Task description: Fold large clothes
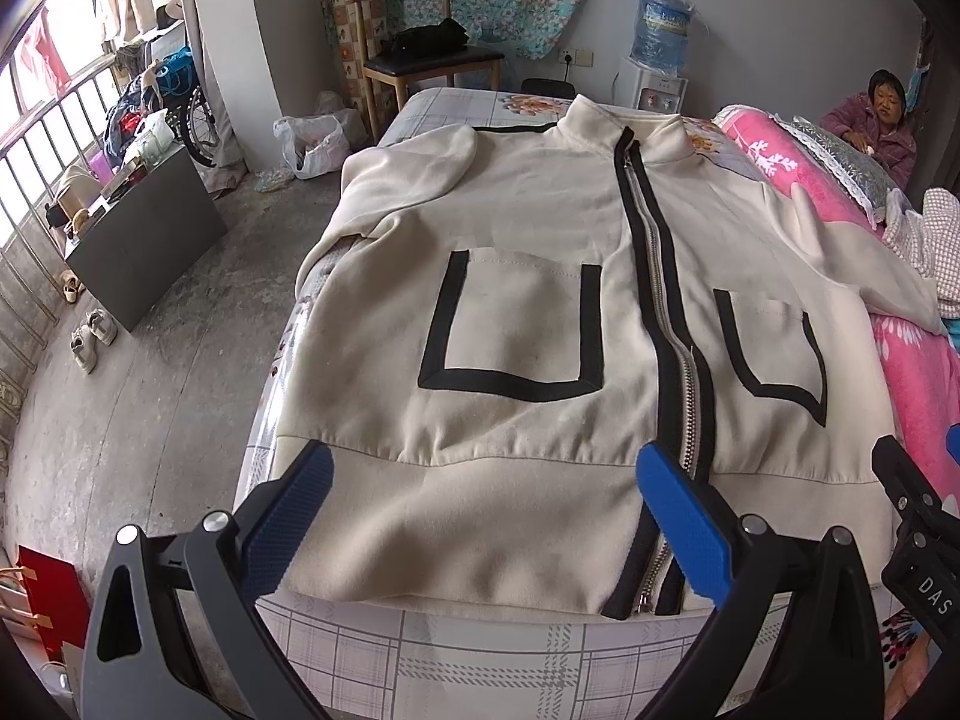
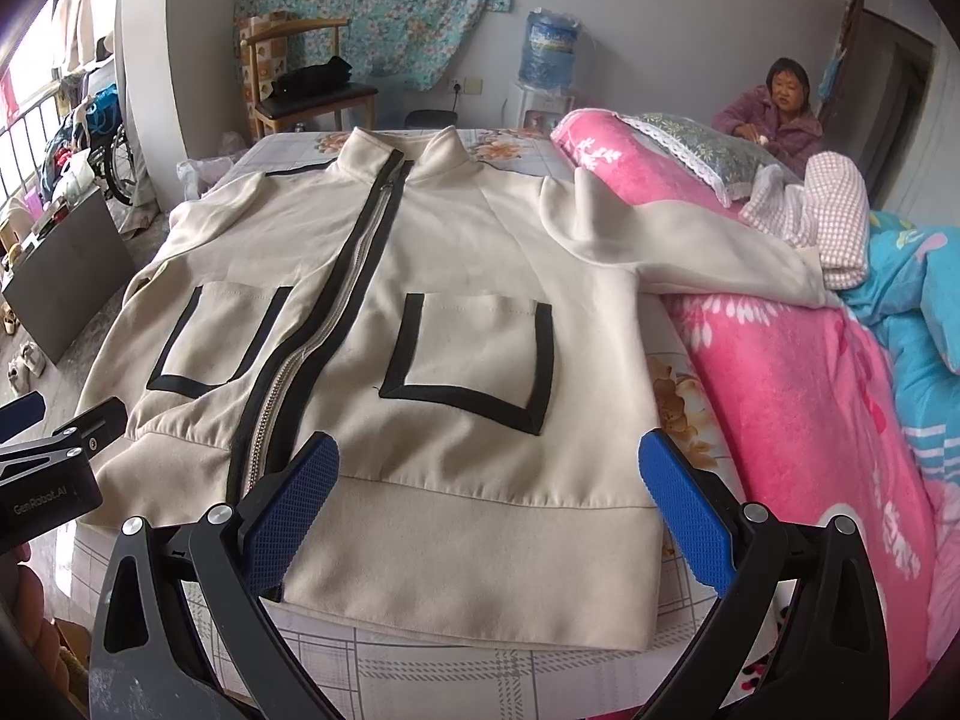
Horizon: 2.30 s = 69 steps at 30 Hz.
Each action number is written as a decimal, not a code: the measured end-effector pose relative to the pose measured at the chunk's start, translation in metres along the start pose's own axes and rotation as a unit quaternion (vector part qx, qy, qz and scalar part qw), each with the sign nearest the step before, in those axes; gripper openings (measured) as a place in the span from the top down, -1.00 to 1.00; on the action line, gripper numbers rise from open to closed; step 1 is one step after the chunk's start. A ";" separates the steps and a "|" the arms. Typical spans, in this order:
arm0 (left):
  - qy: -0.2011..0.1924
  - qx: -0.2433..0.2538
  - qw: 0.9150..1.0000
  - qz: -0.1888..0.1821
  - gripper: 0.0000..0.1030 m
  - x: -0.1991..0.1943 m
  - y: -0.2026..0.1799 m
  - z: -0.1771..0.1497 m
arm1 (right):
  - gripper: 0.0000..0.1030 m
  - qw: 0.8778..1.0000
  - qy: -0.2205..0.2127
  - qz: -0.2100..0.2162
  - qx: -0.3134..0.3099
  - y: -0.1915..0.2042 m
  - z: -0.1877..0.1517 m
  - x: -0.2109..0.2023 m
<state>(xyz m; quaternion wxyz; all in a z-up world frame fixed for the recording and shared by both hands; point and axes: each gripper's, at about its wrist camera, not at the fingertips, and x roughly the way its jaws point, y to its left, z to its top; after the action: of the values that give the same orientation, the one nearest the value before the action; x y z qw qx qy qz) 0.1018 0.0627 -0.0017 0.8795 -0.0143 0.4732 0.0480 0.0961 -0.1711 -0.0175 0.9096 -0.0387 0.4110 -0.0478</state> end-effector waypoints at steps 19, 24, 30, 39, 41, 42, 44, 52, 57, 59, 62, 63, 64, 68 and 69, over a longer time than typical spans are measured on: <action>0.079 0.029 0.996 -0.006 -0.93 0.109 0.005 0.001 | -0.87 0.996 0.086 -0.017 -0.003 -0.039 -0.015 0.081; 0.060 0.033 0.998 -0.014 -0.93 0.108 0.007 -0.004 | -0.87 0.995 0.099 -0.011 -0.010 -0.038 -0.025 0.095; 0.045 0.045 0.998 -0.024 -0.93 0.106 0.008 -0.009 | -0.88 0.994 0.106 0.008 -0.010 -0.046 -0.031 0.100; -0.011 0.041 0.998 -0.056 -0.93 0.069 0.030 -0.019 | -0.87 0.986 0.102 0.130 0.039 -0.083 -0.028 0.082; -0.024 0.028 0.998 -0.055 -0.93 0.057 0.046 -0.028 | -0.87 0.981 0.111 0.150 0.056 -0.093 -0.031 0.078; -0.030 0.019 0.998 -0.054 -0.92 0.051 0.055 -0.031 | -0.87 0.980 0.114 0.153 0.062 -0.098 -0.032 0.077; -0.035 -0.002 0.998 -0.050 -0.92 0.045 0.073 -0.040 | -0.86 0.975 0.127 0.163 0.077 -0.104 -0.036 0.078; -0.013 -0.078 0.995 -0.053 -0.33 0.061 0.123 -0.052 | -0.67 0.959 0.145 0.206 0.130 -0.115 -0.043 0.087; -0.012 -0.072 0.995 -0.074 -0.07 0.056 0.125 -0.058 | -0.24 0.951 0.162 0.220 0.147 -0.126 -0.055 0.077; -0.013 -0.069 0.995 -0.073 -0.07 0.057 0.123 -0.059 | -0.08 0.949 0.160 0.218 0.160 -0.134 -0.061 0.074; -0.012 -0.081 0.994 -0.074 -0.07 0.062 0.122 -0.051 | 0.05 0.943 0.158 0.224 0.186 -0.140 -0.063 0.083; -0.012 -0.088 0.993 -0.079 -0.07 0.065 0.123 -0.047 | 0.08 0.941 0.155 0.230 0.192 -0.140 -0.062 0.087; -0.013 -0.093 0.992 -0.079 -0.05 0.068 0.124 -0.044 | 0.08 0.940 0.152 0.234 0.195 -0.140 -0.060 0.090; -0.016 -0.086 0.994 -0.059 0.13 0.073 0.121 -0.041 | 0.28 0.941 0.148 0.242 0.183 -0.136 -0.058 0.093; -0.016 -0.082 0.995 -0.055 0.24 0.071 0.120 -0.042 | 0.39 0.941 0.149 0.245 0.180 -0.137 -0.060 0.091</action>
<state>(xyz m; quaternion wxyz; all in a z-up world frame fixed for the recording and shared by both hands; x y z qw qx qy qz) 0.0936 0.1839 -0.0813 0.8842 -0.1118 0.4519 0.0382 0.1035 -0.3195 -0.1094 0.8132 0.2353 0.5233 0.0977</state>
